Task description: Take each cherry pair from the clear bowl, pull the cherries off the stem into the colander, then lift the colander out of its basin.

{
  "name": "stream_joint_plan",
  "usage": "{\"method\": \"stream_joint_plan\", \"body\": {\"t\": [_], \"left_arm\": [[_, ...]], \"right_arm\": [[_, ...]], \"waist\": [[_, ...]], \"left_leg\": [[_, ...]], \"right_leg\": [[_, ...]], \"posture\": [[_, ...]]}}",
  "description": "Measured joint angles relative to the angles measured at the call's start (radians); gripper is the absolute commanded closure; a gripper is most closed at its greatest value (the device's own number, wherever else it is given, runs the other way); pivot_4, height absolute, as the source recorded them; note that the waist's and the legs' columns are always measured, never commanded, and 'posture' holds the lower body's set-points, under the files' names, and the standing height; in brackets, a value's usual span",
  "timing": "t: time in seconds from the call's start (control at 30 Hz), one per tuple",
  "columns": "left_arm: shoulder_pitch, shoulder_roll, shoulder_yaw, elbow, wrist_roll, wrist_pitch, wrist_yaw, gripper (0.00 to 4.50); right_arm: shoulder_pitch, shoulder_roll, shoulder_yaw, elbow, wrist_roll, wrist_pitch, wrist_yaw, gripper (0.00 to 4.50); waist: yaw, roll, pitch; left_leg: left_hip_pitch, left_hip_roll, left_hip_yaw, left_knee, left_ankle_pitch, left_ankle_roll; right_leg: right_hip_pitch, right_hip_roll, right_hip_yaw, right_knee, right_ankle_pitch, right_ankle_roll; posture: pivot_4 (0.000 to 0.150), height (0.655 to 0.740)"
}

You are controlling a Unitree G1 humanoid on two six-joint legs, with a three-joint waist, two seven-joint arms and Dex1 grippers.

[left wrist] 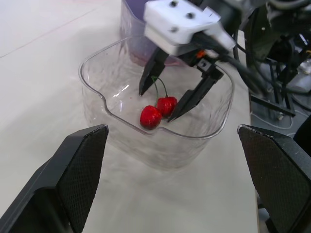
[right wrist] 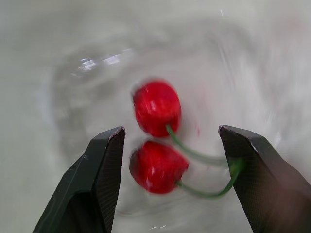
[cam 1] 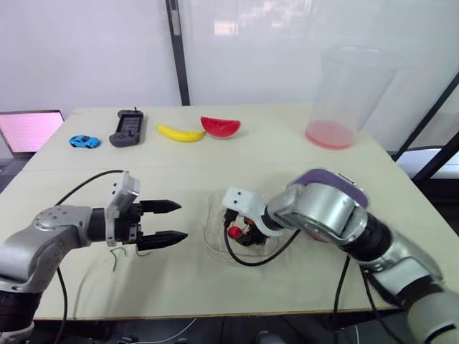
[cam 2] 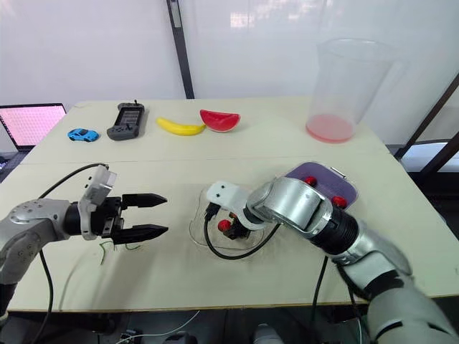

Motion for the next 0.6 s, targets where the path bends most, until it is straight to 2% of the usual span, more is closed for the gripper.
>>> {"method": "stream_joint_plan", "body": {"t": [0.13,0.33,0.4,0.5,0.6], "left_arm": [[0.000,-0.006,-0.001,0.005,0.005,-0.002,-0.005,0.00],[0.000,-0.009,-0.001,0.007,0.011,-0.003,-0.005,0.00],[0.000,-0.009,-0.001,0.007,0.012,-0.004,-0.005,0.00],[0.000,-0.012,-0.001,0.007,0.012,-0.013,-0.007,0.00],[0.000,-0.019,-0.001,0.007,0.011,-0.020,-0.013,0.00]], "right_arm": [[-0.048,-0.032,0.084,0.039,-0.117,-0.189,0.093,1.29],[-0.062,-0.029,0.049,0.078,-0.173,-0.265,0.193,1.29],[-0.062,-0.012,-0.009,0.078,-0.152,-0.204,0.212,1.29],[-0.066,0.046,-0.156,0.080,-0.079,0.039,0.207,1.29],[-0.055,0.029,-0.218,0.092,0.005,0.173,0.162,1.29]], "waist": [[0.000,0.000,0.000],[0.001,0.000,0.000],[0.001,0.000,0.000],[0.001,0.000,0.000],[0.004,0.000,0.000]], "left_leg": [[0.000,0.000,0.000,0.000,0.000,0.000],[0.000,0.000,0.000,0.000,0.000,0.000],[0.000,0.000,0.000,0.000,0.000,0.000],[0.000,0.000,0.000,0.000,0.000,0.000],[0.000,0.000,0.000,0.000,0.000,0.000]], "right_leg": [[0.000,0.000,0.000,0.000,0.000,0.000],[0.000,0.000,0.000,0.000,0.000,0.000],[0.000,0.000,0.000,0.000,0.000,0.000],[0.000,0.000,0.000,0.001,0.000,0.000],[0.001,-0.001,0.000,0.000,0.000,0.000]], "posture": [[0.150,0.7380],[0.150,0.7380],[0.150,0.7380],[0.150,0.7380],[0.150,0.7380]]}}
